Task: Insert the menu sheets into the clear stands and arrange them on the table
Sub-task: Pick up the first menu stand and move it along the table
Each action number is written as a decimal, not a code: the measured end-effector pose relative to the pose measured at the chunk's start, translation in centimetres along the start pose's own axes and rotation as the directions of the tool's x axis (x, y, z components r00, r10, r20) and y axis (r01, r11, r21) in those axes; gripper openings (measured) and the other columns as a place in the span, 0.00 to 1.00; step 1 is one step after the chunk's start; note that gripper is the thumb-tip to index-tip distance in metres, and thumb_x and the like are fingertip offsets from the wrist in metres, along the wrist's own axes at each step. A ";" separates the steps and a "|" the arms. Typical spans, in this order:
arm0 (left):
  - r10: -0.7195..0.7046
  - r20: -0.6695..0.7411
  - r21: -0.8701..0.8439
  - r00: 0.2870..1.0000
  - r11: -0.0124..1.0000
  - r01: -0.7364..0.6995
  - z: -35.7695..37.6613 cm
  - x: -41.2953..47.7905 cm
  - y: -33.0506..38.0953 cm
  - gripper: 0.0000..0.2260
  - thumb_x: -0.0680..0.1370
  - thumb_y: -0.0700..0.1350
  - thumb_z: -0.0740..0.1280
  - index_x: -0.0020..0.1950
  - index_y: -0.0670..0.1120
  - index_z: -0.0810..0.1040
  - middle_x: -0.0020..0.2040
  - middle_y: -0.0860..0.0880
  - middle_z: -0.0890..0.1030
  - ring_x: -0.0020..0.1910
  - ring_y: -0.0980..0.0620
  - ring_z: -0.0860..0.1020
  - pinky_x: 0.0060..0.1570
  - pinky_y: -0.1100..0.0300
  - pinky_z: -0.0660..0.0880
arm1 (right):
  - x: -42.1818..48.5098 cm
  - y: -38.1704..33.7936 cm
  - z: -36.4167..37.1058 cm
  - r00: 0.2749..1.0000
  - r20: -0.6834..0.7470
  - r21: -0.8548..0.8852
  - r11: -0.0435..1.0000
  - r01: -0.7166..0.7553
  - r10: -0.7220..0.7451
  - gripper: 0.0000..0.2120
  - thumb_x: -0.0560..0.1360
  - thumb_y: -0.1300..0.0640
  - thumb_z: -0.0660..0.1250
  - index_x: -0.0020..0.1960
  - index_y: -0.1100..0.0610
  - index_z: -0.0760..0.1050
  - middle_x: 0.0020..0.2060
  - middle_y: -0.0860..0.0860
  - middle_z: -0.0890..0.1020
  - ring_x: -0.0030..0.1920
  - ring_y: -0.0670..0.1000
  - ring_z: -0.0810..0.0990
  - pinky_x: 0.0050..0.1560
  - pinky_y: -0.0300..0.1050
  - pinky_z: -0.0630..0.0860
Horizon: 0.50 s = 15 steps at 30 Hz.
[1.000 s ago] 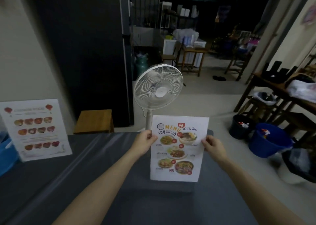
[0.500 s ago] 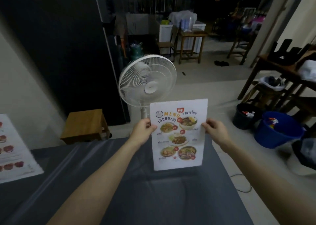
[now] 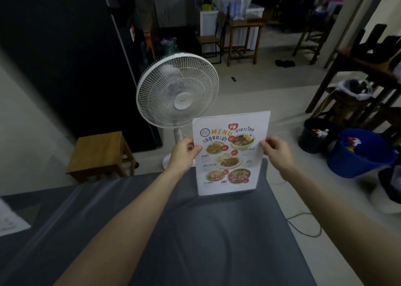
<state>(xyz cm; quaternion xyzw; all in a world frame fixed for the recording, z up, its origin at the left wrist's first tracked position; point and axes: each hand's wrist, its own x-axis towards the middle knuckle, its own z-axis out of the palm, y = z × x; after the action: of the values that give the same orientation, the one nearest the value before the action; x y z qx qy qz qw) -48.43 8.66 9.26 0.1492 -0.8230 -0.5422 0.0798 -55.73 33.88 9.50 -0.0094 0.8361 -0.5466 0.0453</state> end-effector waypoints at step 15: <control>-0.032 -0.018 -0.011 0.999 0.999 0.032 0.9 0.6 -0.3 0.07 0.79 0.41 0.65 0.54 0.40 0.78 0.52 0.44 0.83 0.52 0.46 0.81 0.52 0.49 0.79 | 1.1 0.9 0.6 0.999 0.000 0.033 0.998 -0.045 0.045 0.12 0.80 0.59 0.60 0.57 0.66 0.74 0.55 0.60 0.80 0.54 0.58 0.80 0.54 0.54 0.78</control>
<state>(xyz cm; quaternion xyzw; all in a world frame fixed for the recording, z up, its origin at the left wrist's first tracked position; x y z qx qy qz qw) -49.22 9.11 8.58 0.1667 -0.8169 -0.5464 0.0792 -56.79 33.65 8.35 0.0104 0.8270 -0.5592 0.0573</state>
